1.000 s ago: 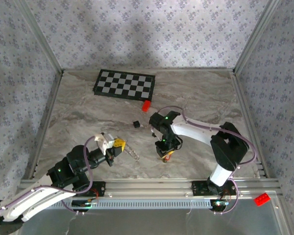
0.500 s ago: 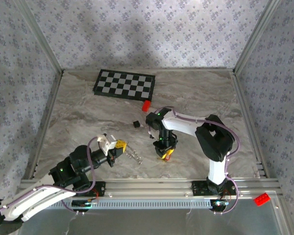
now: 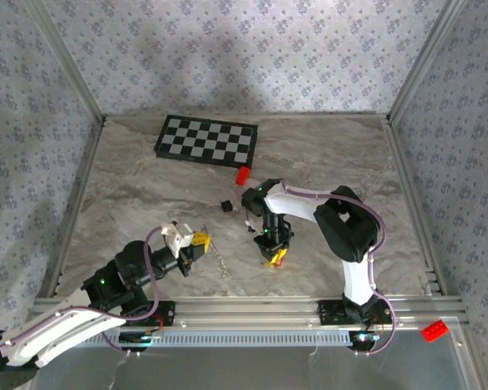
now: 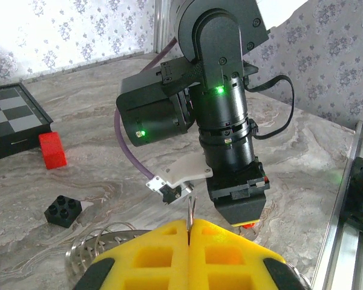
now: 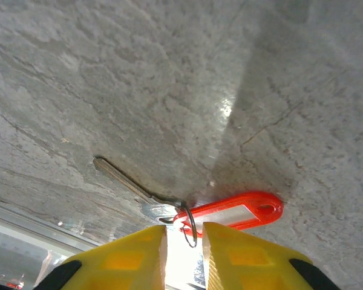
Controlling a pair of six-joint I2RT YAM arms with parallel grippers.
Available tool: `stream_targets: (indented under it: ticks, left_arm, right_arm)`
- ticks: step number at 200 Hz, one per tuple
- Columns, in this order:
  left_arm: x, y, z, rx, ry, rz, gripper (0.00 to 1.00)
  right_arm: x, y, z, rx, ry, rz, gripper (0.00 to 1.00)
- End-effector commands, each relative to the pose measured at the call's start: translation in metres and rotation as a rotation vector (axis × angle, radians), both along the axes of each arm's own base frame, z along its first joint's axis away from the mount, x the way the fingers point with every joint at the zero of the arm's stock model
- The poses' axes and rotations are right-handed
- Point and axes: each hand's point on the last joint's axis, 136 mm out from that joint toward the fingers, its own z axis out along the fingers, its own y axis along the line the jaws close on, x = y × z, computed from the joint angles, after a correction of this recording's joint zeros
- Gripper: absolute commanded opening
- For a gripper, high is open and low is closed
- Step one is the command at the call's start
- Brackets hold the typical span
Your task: Put the keys on the keyring
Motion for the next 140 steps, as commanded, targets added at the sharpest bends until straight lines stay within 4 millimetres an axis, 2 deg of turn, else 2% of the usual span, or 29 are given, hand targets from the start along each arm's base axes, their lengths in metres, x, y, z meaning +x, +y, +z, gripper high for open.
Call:
stream_targets:
  ticks: [1, 81, 140]
  left_arm:
    - [-0.0022, -0.0028, 0.0209, -0.054, -0.046, -0.021, 0.0]
    - [-0.0021, -0.0027, 0.0212, -0.054, -0.048, -0.021, 0.0]
    - [-0.001, -0.0006, 0.0214, -0.055, -0.052, -0.009, 0.0]
  right_arm:
    - [-0.0049, -0.0004, 0.0029, 0.0, 0.048, 0.011, 0.23]
    - [-0.0101, -0.006, -0.0002, -0.011, 0.066, 0.021, 0.22]
    - [-0.0081, -0.0077, -0.0014, -0.013, 0.059, 0.028, 0.15]
